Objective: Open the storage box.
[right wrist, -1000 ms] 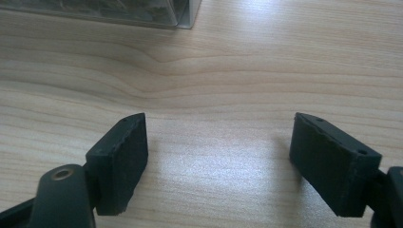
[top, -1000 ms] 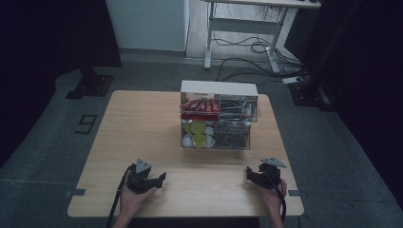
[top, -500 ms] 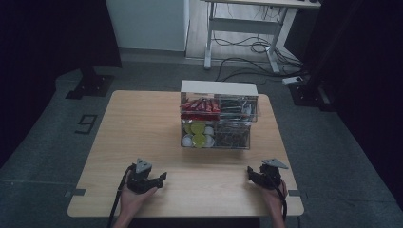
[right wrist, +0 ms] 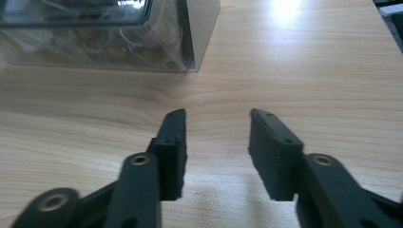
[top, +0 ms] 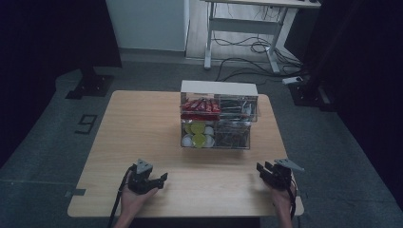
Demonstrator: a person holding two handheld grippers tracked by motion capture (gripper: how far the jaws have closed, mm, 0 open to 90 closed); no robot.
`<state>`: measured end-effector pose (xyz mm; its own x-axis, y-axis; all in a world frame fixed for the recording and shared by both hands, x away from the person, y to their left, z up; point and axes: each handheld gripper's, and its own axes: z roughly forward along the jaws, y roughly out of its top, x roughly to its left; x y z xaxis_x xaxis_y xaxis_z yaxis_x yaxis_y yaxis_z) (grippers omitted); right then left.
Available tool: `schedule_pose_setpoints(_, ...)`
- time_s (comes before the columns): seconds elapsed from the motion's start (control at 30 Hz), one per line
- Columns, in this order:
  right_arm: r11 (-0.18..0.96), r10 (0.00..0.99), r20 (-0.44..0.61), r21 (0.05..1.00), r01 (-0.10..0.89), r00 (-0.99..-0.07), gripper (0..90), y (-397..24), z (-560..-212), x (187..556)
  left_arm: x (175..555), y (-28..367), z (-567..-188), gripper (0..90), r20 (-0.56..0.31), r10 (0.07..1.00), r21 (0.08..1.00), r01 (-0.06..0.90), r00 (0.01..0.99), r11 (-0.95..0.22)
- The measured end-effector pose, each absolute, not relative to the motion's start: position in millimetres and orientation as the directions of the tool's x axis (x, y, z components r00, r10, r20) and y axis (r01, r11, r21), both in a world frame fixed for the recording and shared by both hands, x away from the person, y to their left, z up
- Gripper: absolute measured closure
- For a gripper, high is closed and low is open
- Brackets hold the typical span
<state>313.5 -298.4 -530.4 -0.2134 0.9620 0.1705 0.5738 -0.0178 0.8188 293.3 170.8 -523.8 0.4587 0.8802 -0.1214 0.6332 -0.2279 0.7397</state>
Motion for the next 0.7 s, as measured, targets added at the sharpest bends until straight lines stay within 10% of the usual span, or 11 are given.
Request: schedule_pose_setpoints(0.7, -0.006, 0.923, 0.198, 0.865, 0.502, -0.33, 87.9, -287.5, -498.4, 298.4, 294.7, 176.8, -522.9, 30.3, -0.127, 0.891, 0.74, 0.639, 0.437, -0.208)
